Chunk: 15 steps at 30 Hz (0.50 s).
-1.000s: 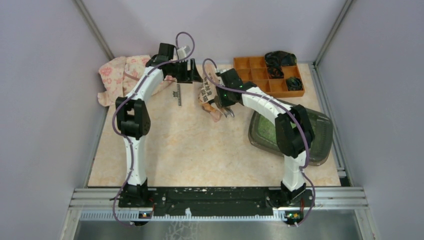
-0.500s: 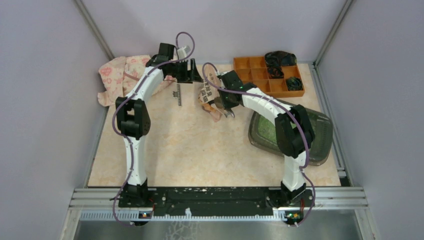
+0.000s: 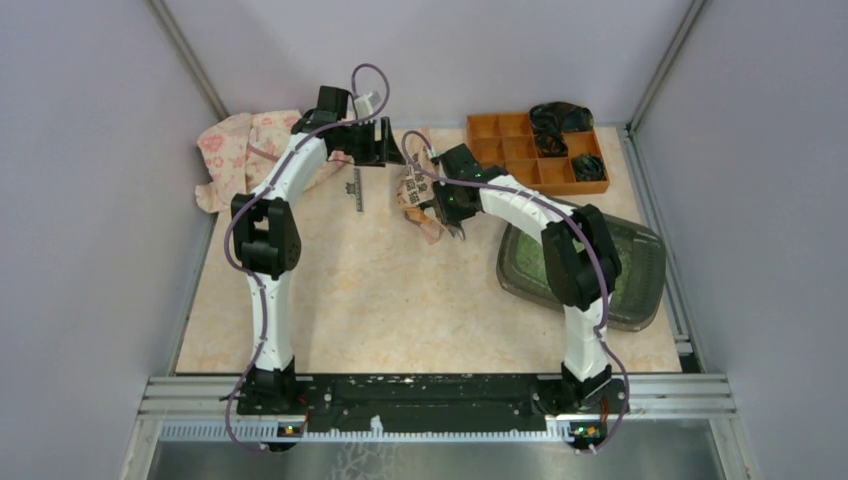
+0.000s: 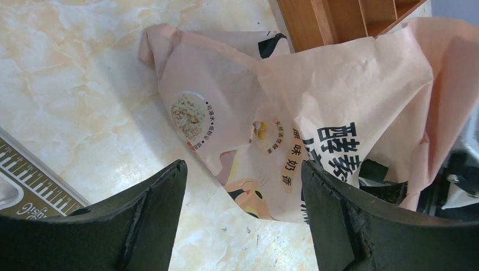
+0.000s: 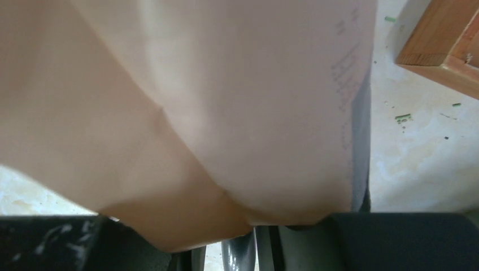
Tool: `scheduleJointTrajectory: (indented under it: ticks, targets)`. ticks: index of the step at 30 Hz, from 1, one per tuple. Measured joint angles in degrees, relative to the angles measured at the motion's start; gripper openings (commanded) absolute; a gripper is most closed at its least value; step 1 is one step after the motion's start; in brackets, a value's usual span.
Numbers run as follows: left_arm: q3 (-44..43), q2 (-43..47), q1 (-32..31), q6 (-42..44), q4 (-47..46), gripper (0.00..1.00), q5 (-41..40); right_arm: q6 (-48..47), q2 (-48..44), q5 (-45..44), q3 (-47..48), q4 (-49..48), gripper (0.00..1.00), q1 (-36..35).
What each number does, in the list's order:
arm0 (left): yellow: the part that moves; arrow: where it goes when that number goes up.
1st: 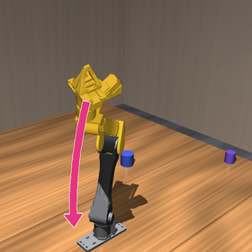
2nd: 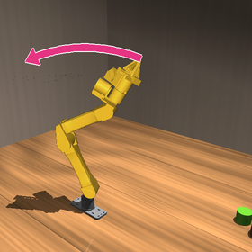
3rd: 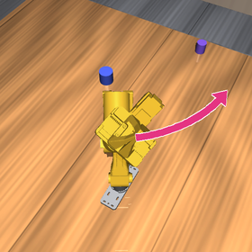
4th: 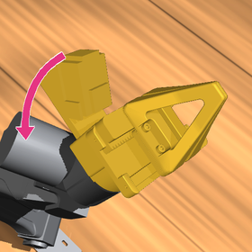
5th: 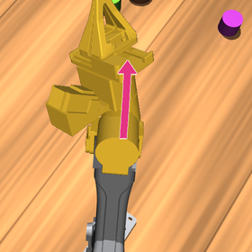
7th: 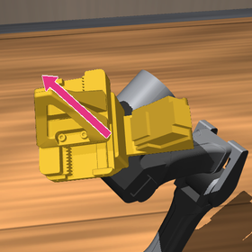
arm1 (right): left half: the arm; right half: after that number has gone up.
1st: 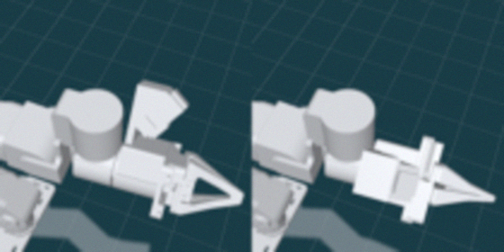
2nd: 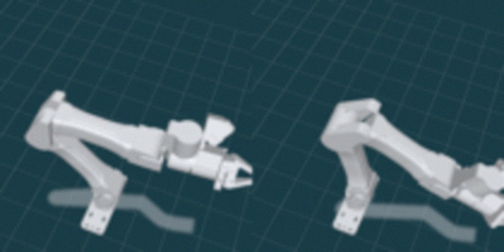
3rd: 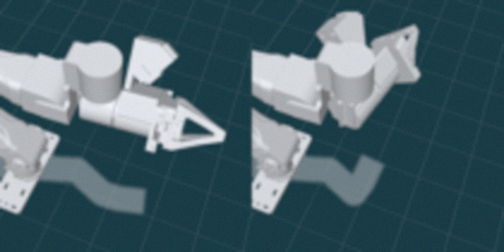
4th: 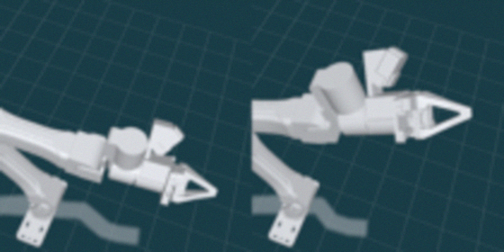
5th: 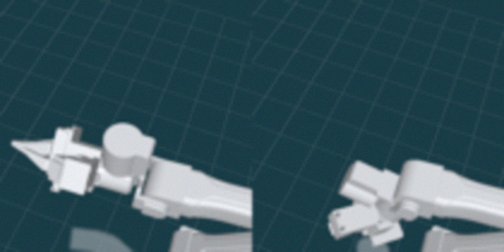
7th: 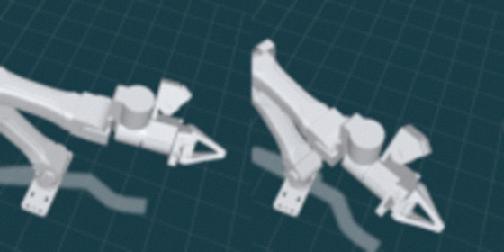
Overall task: Fill the litter box with clean litter
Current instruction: 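Scoop the cat litter from the cat litter bag.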
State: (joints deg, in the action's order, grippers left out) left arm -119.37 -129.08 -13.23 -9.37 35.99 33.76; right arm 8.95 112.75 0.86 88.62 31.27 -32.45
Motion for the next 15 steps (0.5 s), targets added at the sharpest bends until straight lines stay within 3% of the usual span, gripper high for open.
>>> scheduleJointTrajectory:
  ticks: [2, 4, 6, 11, 15]
  targets:
    - [0.00, 0.00, 0.00, 0.02, 0.02, 0.80, 0.00, 0.04, 0.50, 0.33, 0.00, 0.33, 0.30, 0.00]
    - [0.00, 0.00, 0.00, 0.00, 0.02, 0.80, 0.00, 0.04, 0.59, 0.50, 0.00, 0.33, 0.10, 0.00]
    - [0.00, 0.00, 0.00, 0.02, 0.02, 0.80, 0.00, -0.17, 0.59, 0.70, 0.02, 0.33, 0.00, 0.00]
    - [0.00, 0.00, 0.00, 0.24, 0.02, 0.80, -0.04, 0.28, 1.38, 0.76, 1.70, 1.62, 0.00, 0.07]
    - [-0.02, 0.00, 0.00, 0.50, 0.11, 0.80, -0.11, 0.24, 4.42, 1.18, 8.26, 5.79, 0.00, 0.09]
